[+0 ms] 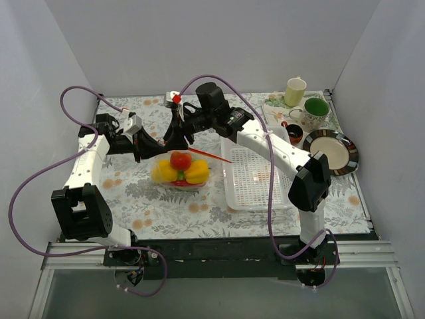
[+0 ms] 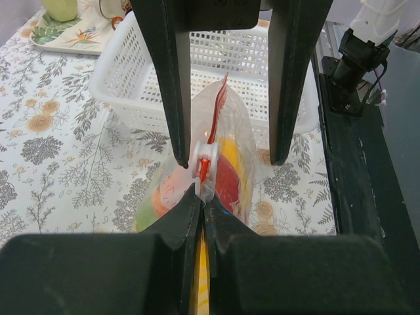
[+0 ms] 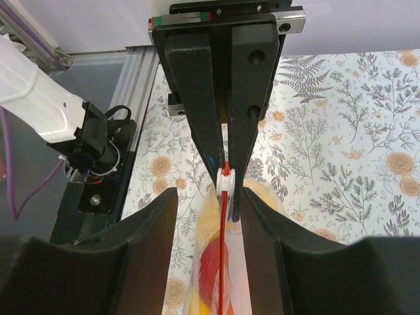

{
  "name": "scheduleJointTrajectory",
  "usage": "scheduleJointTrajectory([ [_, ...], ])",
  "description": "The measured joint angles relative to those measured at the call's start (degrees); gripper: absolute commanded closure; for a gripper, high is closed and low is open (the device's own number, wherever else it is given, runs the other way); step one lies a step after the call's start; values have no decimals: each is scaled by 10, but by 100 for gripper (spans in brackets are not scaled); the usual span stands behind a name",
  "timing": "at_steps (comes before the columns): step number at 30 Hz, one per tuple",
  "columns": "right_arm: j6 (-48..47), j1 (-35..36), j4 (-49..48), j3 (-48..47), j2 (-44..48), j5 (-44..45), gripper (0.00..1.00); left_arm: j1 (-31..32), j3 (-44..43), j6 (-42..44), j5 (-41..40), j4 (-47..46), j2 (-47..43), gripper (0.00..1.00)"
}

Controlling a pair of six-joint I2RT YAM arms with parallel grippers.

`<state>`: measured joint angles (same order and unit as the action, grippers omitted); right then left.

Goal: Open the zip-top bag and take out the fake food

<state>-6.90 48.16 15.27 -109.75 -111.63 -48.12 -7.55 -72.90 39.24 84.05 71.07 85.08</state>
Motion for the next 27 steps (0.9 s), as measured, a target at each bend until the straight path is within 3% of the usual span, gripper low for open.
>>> scheduleJointTrajectory([
  [4, 3, 3, -8, -2, -5, 5, 55, 0, 0, 0, 0, 4, 0, 100],
  [19, 22, 3, -35, -15, -22, 1, 97, 0, 0, 0, -2, 5, 0, 100],
  [27, 22, 2, -35, -15, -22, 0, 99, 0, 0, 0, -2, 7, 0, 100],
])
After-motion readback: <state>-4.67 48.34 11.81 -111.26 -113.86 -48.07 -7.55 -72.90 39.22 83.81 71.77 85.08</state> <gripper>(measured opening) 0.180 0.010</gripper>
